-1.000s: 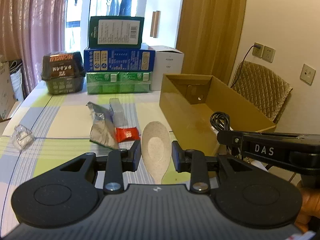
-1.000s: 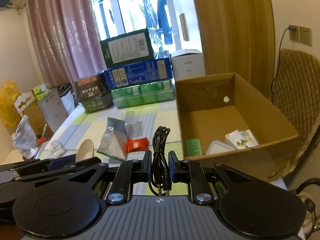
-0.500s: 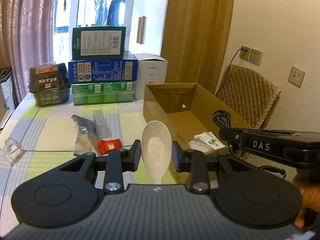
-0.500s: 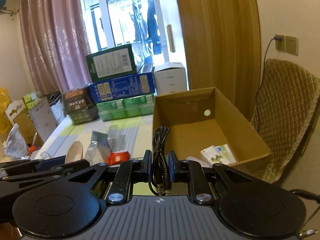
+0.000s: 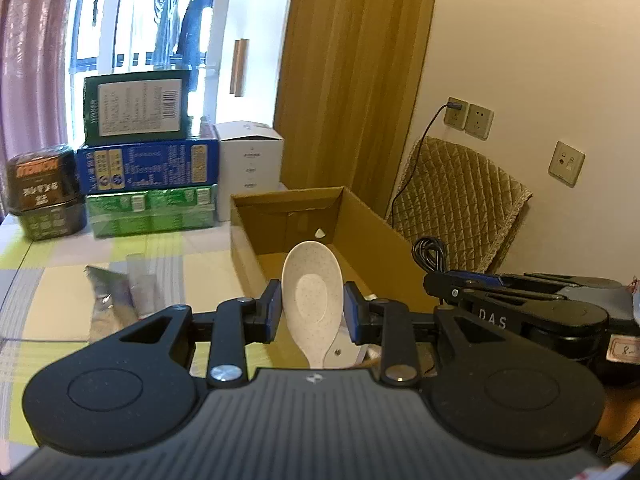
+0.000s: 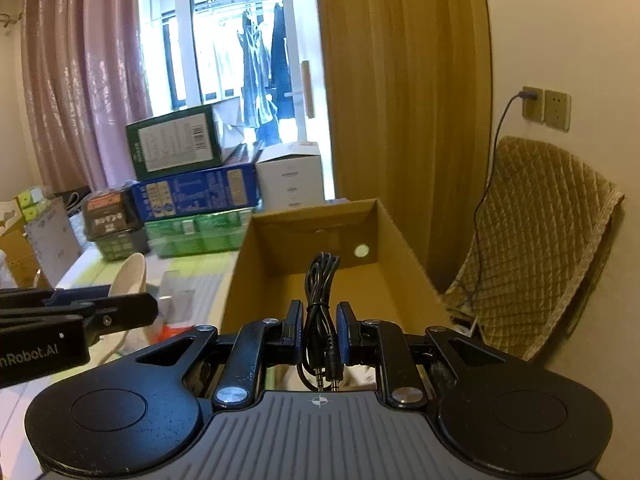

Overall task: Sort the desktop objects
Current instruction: 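Carry the spoon and cable over the cardboard box with both tools, then open both tools to drop the spoon and cable into the cardboard box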

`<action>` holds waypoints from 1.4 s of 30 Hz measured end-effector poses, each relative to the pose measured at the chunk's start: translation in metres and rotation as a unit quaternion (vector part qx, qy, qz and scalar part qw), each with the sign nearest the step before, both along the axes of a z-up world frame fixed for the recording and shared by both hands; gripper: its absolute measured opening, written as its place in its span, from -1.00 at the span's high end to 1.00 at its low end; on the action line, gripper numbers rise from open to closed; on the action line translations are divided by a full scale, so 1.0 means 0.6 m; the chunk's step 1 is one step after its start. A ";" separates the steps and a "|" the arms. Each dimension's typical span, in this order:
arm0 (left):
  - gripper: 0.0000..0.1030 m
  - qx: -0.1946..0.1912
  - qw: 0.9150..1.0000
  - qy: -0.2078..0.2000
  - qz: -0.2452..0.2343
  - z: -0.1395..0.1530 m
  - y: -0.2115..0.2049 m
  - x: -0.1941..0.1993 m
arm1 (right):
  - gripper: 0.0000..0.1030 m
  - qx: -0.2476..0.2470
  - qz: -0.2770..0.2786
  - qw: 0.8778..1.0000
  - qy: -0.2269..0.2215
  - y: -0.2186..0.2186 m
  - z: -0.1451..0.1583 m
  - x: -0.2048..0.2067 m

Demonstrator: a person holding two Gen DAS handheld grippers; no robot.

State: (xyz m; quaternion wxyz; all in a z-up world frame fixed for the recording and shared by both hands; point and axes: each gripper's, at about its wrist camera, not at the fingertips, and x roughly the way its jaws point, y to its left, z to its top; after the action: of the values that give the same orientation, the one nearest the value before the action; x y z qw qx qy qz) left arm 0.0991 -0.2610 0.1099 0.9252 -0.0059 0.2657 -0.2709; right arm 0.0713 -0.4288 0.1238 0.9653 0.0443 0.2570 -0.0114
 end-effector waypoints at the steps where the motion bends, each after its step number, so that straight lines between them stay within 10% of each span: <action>1: 0.48 -0.001 1.000 0.002 -0.002 0.002 -0.006 0.006 | 0.73 -0.001 -0.001 1.000 0.000 -0.006 0.001 0.003; 42: 0.37 -0.027 0.996 0.082 0.003 -0.076 -0.102 0.218 | 0.73 0.000 0.007 0.998 0.064 -0.085 -0.066 0.172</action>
State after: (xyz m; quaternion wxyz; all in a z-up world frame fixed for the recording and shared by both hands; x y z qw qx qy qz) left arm 0.2297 -0.3220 0.0644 0.9005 -0.0540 0.3331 -0.2743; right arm 0.1745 -0.4795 0.0840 0.9469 0.0421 0.3188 -0.0072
